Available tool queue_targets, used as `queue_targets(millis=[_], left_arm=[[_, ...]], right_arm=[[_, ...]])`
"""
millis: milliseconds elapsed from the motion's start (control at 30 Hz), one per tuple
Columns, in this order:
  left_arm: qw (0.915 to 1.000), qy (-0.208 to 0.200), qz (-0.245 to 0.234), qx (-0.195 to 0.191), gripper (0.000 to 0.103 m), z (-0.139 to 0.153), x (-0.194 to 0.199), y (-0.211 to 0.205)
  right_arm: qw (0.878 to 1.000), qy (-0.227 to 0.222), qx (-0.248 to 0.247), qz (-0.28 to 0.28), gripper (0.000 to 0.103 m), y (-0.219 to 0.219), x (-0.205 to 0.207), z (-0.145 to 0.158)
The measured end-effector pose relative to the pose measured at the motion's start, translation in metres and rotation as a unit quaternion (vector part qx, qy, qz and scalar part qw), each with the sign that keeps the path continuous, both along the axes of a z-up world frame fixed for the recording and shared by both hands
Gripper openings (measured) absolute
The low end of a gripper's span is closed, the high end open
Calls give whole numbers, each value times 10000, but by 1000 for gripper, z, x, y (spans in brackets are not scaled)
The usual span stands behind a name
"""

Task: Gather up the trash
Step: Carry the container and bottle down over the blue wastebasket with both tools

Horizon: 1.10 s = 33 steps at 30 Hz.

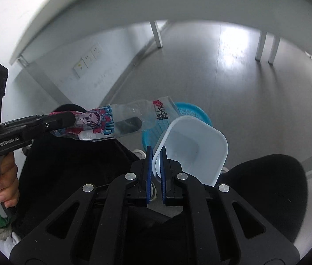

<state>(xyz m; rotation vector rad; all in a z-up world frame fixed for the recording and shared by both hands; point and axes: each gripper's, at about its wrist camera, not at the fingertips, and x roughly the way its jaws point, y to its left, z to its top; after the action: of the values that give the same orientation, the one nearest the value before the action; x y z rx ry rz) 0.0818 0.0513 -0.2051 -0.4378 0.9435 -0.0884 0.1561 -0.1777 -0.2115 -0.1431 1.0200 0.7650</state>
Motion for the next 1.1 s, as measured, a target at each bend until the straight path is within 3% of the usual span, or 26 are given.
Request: queue_targets(millis=[200,500,700,1100], left_arm=[[9991,386,126,-88,6,-25,27,6],[9961,846,129,196,6,-60,69,7],[9915,1261,239,-226,6,-82,91,21],[9848,1631,466,-362,6,-110,122,29]], right_arm=[[9987,460,-152,-126,6,9,21,-34],[9949,864,-435,-299,6,31,48,-73],[9913,1149,-559,-320,6,49,66,-94],[9838,1583,-760,-367,6,73,113,-138]])
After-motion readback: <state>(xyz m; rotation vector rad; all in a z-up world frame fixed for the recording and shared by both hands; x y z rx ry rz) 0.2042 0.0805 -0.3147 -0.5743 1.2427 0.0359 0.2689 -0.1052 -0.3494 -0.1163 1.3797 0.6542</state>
